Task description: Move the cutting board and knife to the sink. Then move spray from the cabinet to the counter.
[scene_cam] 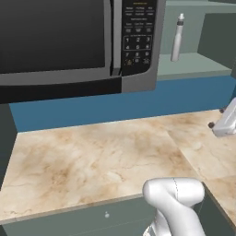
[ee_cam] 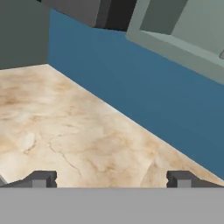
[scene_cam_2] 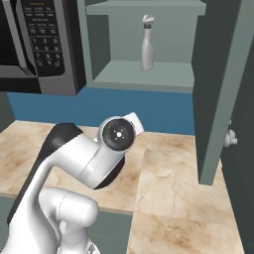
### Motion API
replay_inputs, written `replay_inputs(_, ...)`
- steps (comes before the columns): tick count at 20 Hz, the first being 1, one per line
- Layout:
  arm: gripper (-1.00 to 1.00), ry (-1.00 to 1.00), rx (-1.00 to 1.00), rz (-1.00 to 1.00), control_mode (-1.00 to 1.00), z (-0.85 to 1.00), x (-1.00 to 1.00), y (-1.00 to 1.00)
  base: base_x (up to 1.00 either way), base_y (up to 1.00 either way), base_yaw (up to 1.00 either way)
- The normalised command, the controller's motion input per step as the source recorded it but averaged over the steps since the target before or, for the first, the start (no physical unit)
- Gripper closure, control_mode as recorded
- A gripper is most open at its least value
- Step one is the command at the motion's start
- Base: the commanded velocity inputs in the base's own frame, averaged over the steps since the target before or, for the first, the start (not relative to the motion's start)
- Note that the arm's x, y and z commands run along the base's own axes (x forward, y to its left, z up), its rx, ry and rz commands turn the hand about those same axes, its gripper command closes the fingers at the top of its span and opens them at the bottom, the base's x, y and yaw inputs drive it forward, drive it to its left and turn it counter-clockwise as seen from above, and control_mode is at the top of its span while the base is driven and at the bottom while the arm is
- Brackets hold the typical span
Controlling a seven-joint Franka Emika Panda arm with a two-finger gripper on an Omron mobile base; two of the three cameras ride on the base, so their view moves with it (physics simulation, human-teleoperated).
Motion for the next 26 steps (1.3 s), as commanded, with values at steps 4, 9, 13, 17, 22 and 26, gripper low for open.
replay_inputs(4,-1.0,0.0,0.0,-0.2,-1.0,0.29,0.29,0.09,0.0,0.0,0.0)
replay_inputs(9,-1.0,-0.07,0.01,-0.25,-1.0,0.24,0.26,0.07,0.0,0.0,0.0)
replay_inputs(13,-1.0,-0.08,0.07,-0.28,-1.0,0.32,0.24,0.0,0.0,0.0,0.0)
replay_inputs(17,-1.0,0.0,0.1,-0.25,-1.0,0.42,0.14,0.0,0.0,0.0,0.0)
replay_inputs(22,-1.0,0.0,0.17,-0.21,-1.0,0.38,0.01,0.0,0.0,0.0,0.0)
replay_inputs(26,-1.0,0.0,0.22,-0.17,-1.0,0.3,0.0,-0.03,0.0,0.0,0.0)
